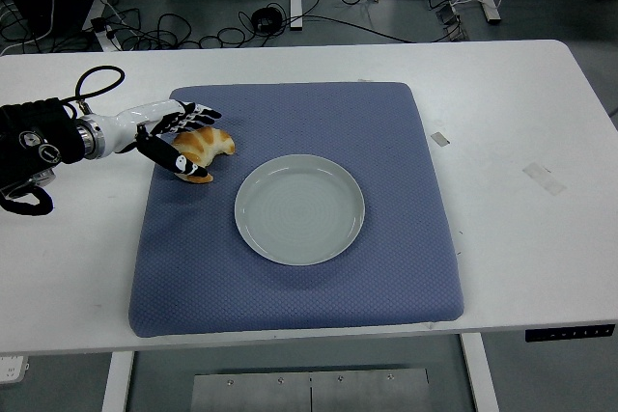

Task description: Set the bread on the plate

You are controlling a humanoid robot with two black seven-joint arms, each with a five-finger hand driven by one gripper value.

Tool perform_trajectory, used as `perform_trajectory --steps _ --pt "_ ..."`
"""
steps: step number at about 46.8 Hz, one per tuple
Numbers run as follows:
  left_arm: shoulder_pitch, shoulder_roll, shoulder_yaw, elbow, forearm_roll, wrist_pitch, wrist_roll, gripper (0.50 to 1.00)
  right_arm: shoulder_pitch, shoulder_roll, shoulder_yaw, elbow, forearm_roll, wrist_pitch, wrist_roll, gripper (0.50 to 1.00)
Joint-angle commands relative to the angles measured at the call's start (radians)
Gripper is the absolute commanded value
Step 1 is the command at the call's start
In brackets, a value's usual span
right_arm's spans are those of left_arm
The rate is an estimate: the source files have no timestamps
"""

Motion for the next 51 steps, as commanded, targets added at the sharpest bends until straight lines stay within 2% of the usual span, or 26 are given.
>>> perform_trajectory --steps 1,11,23,29,38,45,51 --pt "0.002 0.0 0.002 -0.001 0.0 0.001 0.0 0.868 0.0 0.0 0.0 0.0 0.0 0.0 0.0 1.0" --pt "0.003 0.0 0.002 0.001 0.0 0.001 0.0 0.83 0.0 0.0 0.0 0.0 0.0 0.0 0.0 1.0" --pt "0.005 0.0 0.003 0.001 0.002 0.001 0.0 0.755 0.0 0.0 0.0 0.0 0.0 0.0 0.0 1.0" --pt "0.003 0.001 0.003 0.001 0.003 0.001 0.0 0.702 0.0 0.0 0.0 0.0 0.0 -0.001 0.0 1.0" --pt "0.003 0.006 0.003 0.001 0.003 0.001 0.0 0.675 0.0 0.0 0.0 0.0 0.0 0.0 0.0 1.0" --pt "0.003 0.011 0.003 0.001 0.003 0.001 0.0 0.636 0.0 0.0 0.0 0.0 0.0 0.0 0.0 1.0" --pt "0.002 0.012 0.003 0.001 0.003 0.001 -0.002 0.631 0.0 0.0 0.0 0.0 0.0 0.0 0.0 1.0"
